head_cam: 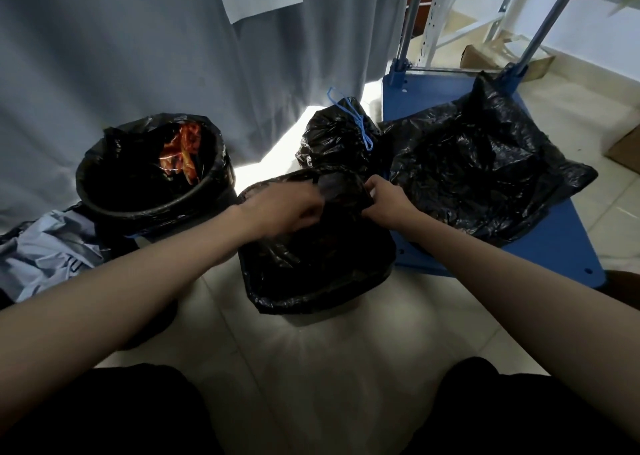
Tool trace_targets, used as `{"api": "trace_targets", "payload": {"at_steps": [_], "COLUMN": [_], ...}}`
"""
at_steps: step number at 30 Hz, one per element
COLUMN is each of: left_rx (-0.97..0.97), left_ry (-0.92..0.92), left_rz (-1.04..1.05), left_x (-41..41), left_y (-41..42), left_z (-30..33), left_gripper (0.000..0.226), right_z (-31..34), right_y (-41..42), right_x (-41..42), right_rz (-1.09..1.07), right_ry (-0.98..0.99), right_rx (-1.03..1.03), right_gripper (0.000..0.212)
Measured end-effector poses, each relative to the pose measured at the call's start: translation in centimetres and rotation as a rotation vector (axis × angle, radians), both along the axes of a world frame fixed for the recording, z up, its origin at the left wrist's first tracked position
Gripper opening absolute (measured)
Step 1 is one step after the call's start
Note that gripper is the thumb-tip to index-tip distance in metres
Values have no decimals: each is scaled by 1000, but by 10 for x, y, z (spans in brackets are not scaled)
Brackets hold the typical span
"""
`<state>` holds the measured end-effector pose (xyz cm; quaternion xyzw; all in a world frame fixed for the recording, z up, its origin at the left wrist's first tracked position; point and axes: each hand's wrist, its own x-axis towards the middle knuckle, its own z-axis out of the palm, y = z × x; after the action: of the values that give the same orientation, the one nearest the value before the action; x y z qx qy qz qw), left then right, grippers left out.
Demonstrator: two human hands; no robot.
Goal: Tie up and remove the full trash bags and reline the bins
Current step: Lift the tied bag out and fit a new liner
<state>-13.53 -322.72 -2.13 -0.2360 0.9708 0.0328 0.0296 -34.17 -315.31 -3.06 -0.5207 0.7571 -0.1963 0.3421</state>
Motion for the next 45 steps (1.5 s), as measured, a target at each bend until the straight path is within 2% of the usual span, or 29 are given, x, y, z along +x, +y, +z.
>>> {"api": "trace_targets", "payload": {"at_steps": [1, 3, 4, 5, 7, 9, 11, 13, 15, 17, 19, 21, 23, 25, 26, 28, 31, 33, 36, 39, 42, 43, 45], "left_rx": [51, 67, 81, 109, 102, 71, 88, 115, 99, 47, -26, 12, 220, 456, 498, 417, 144, 58, -59, -164, -212, -203, -104], "left_ry": [-256, -784, -907, -912, -684, -503, -531, -652, -750, -740, -621, -462, -284, -146, -109, -106, -145, -128, -107, -145, -31, 47, 242], "left_rz": [-6, 144, 245, 279, 191, 52, 31, 73, 94, 79, 16, -38, -9, 35, 33, -8, -2, 11, -17, 4, -19, 8, 193], "left_x": [6, 15, 17, 16, 13, 13, 22, 36, 51, 62, 68, 70, 72, 73, 74, 78, 82, 82, 80, 82, 87, 91, 100], "left_y": [7, 17, 19, 20, 20, 22, 25, 27, 29, 31, 29, 29, 38, 55, 65, 80, 88, 92, 103, 105, 105, 105, 107], "left_z": [-4, -12, -12, -11, -4, 6, 12, 13, 12, 13, 18, 25, 30, 32, 29, 22, 11, 9, 7, 0, 0, 0, 0], "left_gripper": [33, 58, 67, 70, 63, 53, 54, 61, 68, 67, 60, 54, 58, 56, 52, 45, 38, 35, 17, 28, 38, 43, 52], "right_z": [1, 2, 3, 3, 3, 5, 12, 17, 16, 13, 13, 21, 31, 43, 46, 47, 41, 35, 25, 12, 16, 19, 21], "right_y": [1, 3, 4, 5, 9, 13, 13, 14, 20, 27, 31, 32, 35, 42, 47, 55, 64, 70, 78, 84, 86, 85, 83], "right_x": [0, 0, 0, 1, 6, 12, 17, 19, 21, 23, 24, 26, 29, 32, 34, 36, 38, 38, 39, 40, 37, 34, 24], "right_rz": [2, 2, 8, 23, 56, 149, 376, 665, 856, 920, 910, 883, 839, 827, 854, 926, 955, 950, 969, 955, 894, 807, 536], "right_ry": [6, 10, 19, 48, 197, 450, 654, 757, 922, 1027, 997, 875, 637, 399, 360, 394, 519, 565, 636, 685, 563, 478, 325], "right_rx": [0, 11, 17, 9, -113, -363, -497, -380, -200, -182, -255, -311, -269, -92, -9, 78, -11, -110, -264, -371, -411, -433, -491], "right_gripper": [35, 36, 36, 38, 48, 58, 49, 33, 36, 43, 44, 41, 44, 47, 45, 35, 20, 23, 24, 27, 36, 40, 42]}}
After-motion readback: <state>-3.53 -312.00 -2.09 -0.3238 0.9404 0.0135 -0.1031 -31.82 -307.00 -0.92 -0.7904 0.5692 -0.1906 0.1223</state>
